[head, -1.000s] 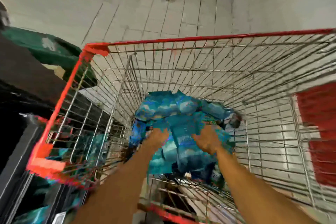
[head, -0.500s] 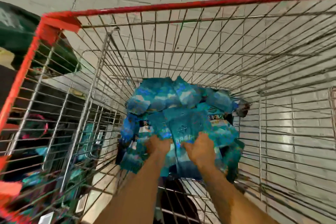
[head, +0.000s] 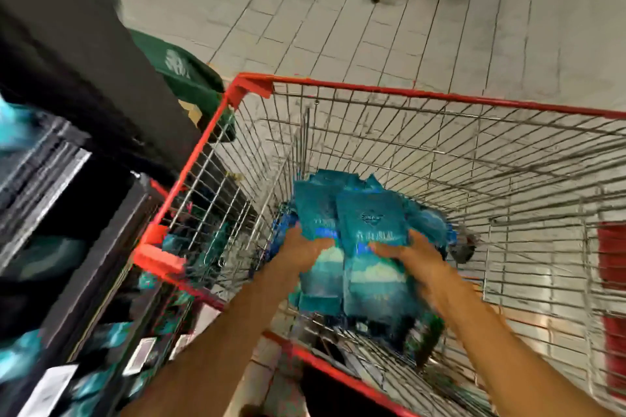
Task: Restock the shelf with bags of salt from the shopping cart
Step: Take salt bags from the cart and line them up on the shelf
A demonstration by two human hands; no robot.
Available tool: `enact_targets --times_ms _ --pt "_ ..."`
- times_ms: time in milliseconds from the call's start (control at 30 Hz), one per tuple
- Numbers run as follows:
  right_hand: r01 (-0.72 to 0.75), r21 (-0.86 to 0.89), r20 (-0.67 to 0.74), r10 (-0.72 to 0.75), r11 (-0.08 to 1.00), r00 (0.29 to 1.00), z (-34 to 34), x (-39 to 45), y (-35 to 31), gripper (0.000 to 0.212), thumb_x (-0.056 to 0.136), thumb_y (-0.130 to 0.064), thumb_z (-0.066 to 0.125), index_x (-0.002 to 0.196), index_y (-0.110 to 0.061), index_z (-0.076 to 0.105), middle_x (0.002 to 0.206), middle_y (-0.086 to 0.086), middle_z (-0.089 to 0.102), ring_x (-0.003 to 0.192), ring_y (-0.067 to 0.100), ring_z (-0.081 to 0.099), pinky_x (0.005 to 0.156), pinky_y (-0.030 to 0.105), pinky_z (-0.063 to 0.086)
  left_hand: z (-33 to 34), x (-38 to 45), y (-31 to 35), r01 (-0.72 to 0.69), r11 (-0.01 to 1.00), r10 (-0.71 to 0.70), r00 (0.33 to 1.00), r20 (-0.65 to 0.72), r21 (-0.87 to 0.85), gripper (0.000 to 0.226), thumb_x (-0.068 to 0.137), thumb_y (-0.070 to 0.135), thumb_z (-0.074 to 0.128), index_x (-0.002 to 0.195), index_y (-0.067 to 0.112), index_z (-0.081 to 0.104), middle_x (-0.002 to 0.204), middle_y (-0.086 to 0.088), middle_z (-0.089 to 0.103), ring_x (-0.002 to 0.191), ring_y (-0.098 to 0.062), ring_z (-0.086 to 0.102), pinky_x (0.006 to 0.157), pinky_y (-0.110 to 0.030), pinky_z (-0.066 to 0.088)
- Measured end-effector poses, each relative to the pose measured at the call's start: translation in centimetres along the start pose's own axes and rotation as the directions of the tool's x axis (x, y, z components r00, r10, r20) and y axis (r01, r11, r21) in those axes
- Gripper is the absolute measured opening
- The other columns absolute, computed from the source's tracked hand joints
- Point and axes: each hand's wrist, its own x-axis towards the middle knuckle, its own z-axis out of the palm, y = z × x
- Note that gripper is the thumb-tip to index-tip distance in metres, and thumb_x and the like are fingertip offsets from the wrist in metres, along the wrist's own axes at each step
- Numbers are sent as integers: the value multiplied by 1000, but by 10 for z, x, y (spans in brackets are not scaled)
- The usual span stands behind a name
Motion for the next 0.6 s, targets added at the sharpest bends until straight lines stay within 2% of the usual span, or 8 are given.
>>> enact_targets --times_ms 67,133,233,300,367,400,500,600 --pt "22 22 46 -23 1000 999 15 -28 -18 58 51 -16 89 106 -8 71 98 14 76 86 31 74 78 47 60 -26 -45 13 -51 994 48 999 -25 -100 33 89 -1 65 121 4 58 104 -11 66 79 -15 62 55 -15 48" --pt "60 20 107 -62 998 992 41 -60 -33 65 47 -19 90 108 -9 70 100 14 76 91 35 73 85 54 57 -62 -94 14 -130 970 115 990 -83 -207 34 90 1 65 121 8 56 102 -7 66 69 -3 62 56 -11 49" --pt "118 30 216 -122 993 969 86 -109 -46 61 48 -16 88 107 -11 71 102 14 76 93 34 73 86 55 57 -114 -157 -3 -266 927 220 956 -193 -265 30 90 7 66 118 16 61 105 3 73 88 -7 66 74 -15 52" --pt "166 8 320 -160 986 934 123 -141 -48 50 53 -14 87 101 -14 74 101 14 76 90 33 74 79 52 60 -149 -193 -29 -315 896 236 935 -265 -314 19 91 12 66 102 26 63 83 24 73 76 9 66 64 -4 48" --pt "211 -20 408 -185 977 894 164 -168 -41 39 59 -9 84 97 -13 75 97 14 77 84 32 75 67 44 62 -181 -227 -65 -319 876 199 922 -332 -361 13 90 18 67 99 28 65 77 32 70 70 14 65 57 -3 46" --pt "232 -37 429 -194 972 882 180 -177 -37 35 60 -7 83 94 -13 76 95 14 77 81 31 75 65 42 62 -194 -241 -82 -313 868 171 917 -360 -385 13 89 21 69 100 27 67 81 28 72 73 10 68 58 -5 48" --pt "259 -124 525 -158 958 836 239 -198 -8 32 63 -5 82 95 -9 77 97 19 75 84 36 74 75 51 60 -230 -288 -150 -294 828 42 881 -471 -477 24 78 32 78 101 30 72 96 10 77 86 -7 73 64 -17 53" --pt "272 -194 613 -100 943 783 285 -205 28 34 63 -4 82 96 -10 77 98 19 75 84 36 74 71 47 61 -249 -331 -216 -291 762 -78 846 -527 -579 41 63 39 82 102 32 74 103 -1 76 93 -19 73 74 -29 58"
